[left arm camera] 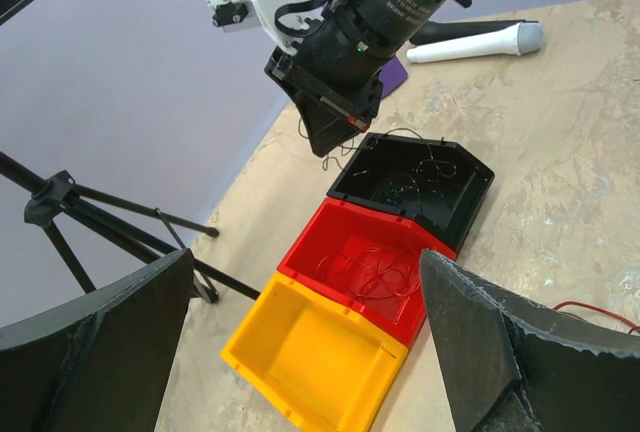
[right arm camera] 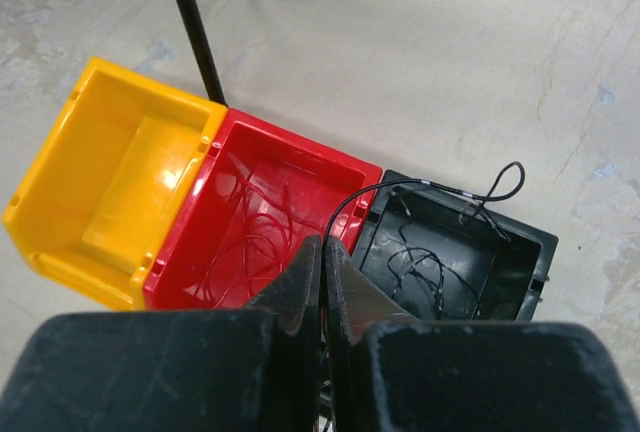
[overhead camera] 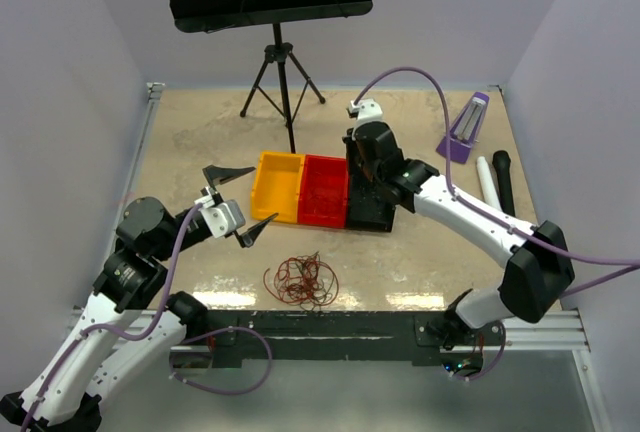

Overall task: Untangle the cables
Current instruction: Place the cable in the bin.

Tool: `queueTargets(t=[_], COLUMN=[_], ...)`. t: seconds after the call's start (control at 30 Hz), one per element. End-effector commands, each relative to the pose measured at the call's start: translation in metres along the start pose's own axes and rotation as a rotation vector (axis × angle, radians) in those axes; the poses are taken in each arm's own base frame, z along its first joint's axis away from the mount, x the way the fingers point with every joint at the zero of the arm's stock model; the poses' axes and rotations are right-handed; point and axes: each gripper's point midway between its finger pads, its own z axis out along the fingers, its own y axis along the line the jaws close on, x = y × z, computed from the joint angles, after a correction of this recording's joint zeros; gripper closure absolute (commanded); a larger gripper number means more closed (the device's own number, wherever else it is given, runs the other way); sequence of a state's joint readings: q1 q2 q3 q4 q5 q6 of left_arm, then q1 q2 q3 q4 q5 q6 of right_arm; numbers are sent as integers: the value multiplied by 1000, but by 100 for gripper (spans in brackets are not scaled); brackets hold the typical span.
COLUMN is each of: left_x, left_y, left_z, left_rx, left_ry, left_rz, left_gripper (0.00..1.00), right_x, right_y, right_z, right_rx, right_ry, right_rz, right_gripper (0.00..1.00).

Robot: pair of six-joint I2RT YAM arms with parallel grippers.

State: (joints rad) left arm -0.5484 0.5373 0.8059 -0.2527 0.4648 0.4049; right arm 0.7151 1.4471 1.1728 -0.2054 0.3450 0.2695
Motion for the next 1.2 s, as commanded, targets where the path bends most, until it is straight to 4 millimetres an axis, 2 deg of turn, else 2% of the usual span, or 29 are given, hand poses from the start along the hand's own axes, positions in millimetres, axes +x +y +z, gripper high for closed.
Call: queueTargets(t=[0.0,0.23,0.53,0.67,0.8,0.93,1.17], left_x=[-20,-18,-19,-20,-21,-18,-18], left_y=[8,9,9,9,9,9,7], left_z=[-2,-3,-2,-2,-2,-2,0], left_rx=[-21,-30,-27,-28,-28,-28,-12], left_ry=[-51,-45,-47,-53,-55,-47,-51], left_rz=[41,46,39,34,38,42,32], left_gripper=[0,0,0,0,1,1,2], right_x=[-6,19,50,59,67,68,43], right_y=[5,-10,-35,-33,-32,-35,-37], right_z=[12,30,40,48,48,37,10], right_rx=[-50,-18,80,84,97,104,88], right_ry=[-34,8,53,99,129,122,83], right_rz=[12,36,68,74,114,157,188], right_gripper=[100,100,100,99,74,54,45])
